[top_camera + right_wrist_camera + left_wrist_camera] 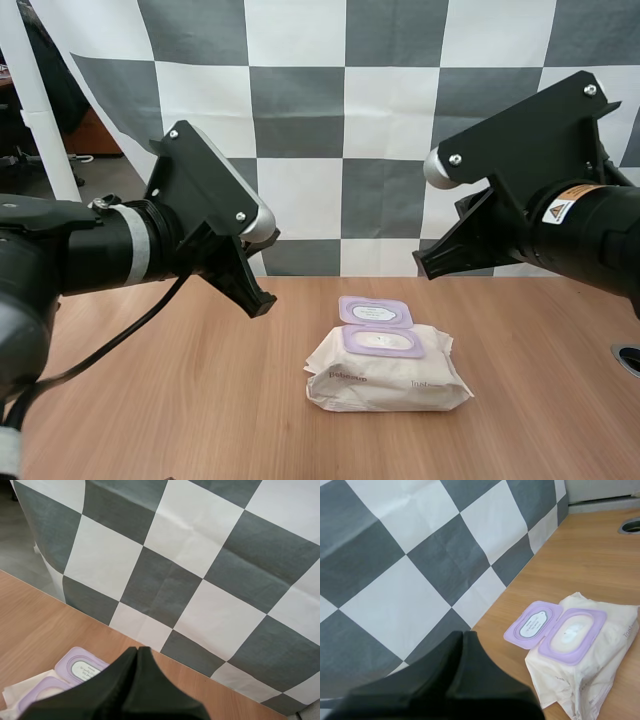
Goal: Open the wet wipes lid
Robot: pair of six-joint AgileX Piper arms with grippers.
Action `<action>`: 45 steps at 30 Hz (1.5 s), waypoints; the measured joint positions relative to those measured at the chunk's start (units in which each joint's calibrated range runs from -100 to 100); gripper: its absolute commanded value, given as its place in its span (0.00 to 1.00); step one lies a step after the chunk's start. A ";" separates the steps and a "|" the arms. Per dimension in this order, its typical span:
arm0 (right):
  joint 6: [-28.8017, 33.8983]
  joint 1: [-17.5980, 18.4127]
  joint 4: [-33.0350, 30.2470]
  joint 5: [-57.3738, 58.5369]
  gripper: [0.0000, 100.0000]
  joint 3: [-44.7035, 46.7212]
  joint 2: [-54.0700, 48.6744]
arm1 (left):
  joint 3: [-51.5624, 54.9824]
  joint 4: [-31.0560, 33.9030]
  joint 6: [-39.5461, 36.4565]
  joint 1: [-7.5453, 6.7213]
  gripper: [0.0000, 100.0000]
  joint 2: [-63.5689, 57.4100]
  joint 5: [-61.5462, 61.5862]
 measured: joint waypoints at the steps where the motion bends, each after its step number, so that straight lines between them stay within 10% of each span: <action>1: 0.00 0.00 0.63 -0.22 0.00 0.00 0.00 | 0.14 0.00 0.00 -0.35 0.00 0.00 0.00; 8: 1.35 -0.10 7.91 -0.97 0.00 0.00 0.00 | 3.20 -3.60 0.43 -3.33 0.00 0.00 -0.01; 17: 7.93 -5.16 6.66 -13.08 0.00 7.34 -4.44 | 4.03 -9.06 0.88 -0.26 0.00 0.00 -0.01; 36: 7.74 -5.33 8.29 -61.45 0.00 44.34 -5.49 | 4.03 -10.50 2.25 -0.20 0.00 0.00 -0.01; 45: 7.74 -5.33 8.29 -58.47 0.00 47.42 -5.49 | 4.03 -11.94 2.17 -0.20 0.00 0.00 -0.01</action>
